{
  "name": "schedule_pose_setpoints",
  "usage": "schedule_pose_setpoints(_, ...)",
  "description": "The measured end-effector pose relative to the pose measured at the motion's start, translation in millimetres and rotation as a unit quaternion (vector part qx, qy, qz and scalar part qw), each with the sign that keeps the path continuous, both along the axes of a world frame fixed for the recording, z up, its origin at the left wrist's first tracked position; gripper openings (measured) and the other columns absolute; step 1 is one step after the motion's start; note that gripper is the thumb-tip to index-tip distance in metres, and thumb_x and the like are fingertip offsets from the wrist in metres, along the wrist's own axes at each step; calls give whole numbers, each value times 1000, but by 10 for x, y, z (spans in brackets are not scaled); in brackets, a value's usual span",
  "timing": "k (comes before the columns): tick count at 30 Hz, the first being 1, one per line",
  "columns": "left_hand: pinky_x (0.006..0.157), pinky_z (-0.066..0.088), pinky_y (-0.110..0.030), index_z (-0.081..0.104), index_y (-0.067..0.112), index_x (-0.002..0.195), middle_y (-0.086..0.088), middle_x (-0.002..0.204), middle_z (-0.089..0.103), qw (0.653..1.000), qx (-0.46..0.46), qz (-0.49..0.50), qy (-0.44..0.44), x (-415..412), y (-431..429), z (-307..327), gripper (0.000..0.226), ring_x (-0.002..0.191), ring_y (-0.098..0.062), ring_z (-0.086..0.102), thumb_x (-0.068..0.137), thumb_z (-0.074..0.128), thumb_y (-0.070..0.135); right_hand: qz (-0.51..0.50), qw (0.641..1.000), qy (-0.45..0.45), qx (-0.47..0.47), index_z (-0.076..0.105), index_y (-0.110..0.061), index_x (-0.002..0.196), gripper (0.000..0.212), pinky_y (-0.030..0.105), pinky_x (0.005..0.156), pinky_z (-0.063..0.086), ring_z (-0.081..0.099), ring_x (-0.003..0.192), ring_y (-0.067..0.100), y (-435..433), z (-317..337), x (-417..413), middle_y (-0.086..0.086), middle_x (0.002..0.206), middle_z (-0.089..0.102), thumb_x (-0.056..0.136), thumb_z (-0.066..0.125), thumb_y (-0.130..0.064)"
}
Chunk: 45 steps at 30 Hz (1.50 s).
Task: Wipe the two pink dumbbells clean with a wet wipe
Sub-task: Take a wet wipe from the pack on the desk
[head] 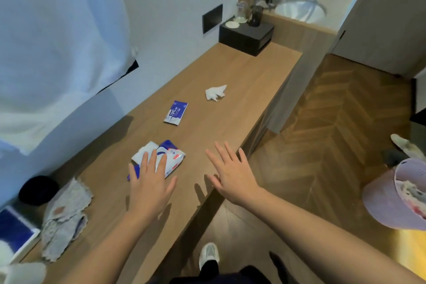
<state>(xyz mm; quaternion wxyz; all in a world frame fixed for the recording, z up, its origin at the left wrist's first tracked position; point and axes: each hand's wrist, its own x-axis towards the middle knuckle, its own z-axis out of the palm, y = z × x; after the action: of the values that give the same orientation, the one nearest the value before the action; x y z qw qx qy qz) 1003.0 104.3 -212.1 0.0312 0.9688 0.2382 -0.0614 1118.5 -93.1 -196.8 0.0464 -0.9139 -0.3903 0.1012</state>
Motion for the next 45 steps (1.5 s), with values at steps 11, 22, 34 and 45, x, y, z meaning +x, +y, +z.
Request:
schedule_pose_setpoints(11, 118, 7, -57, 18, 26, 157, -4, 166, 13, 988, -9, 142, 64, 132, 418, -370, 66, 153, -24, 6, 100, 26, 60, 134, 989, 64, -23, 9, -32, 157, 67, 52, 119, 13, 11, 151, 30, 950, -552, 454, 5, 165, 13, 99, 39, -49)
schedule_pose_setpoints(22, 118, 15, -53, 38, 23, 149, 1, 151, 42, 964, -52, 260, 19, 240, 658, -510, 45, 142, -20, 33, 105, 37, 35, 187, 979, 73, 41, 52, -22, 129, 35, 36, 93, 41, 51, 115, 23, 1662, -783, 653, 3, 129, 52, 99, 49, -37)
schedule_pose_setpoints(34, 85, 27, -32, 62, 21, 99, 3, 103, 63, 934, -115, 332, -64, 327, 731, -644, 7, 101, -21, 55, 93, 61, 24, 108, 975, 171, 87, 67, -17, 99, 12, 31, 89, 36, 54, 104, 18, 1922, -901, 601, -1, 110, 58, 93, 59, -24)
schedule_pose_setpoints(45, 76, 49, -40, 67, 36, 84, 8, 79, 71, 701, -517, 425, -247, 291, 768, -459, 23, 77, -20, 66, 62, 71, 43, -145, 784, 551, 245, 61, -18, 79, 14, 32, 70, 44, 51, 76, 16, 1691, -536, 742, -1, 75, 55, 87, 65, -8)
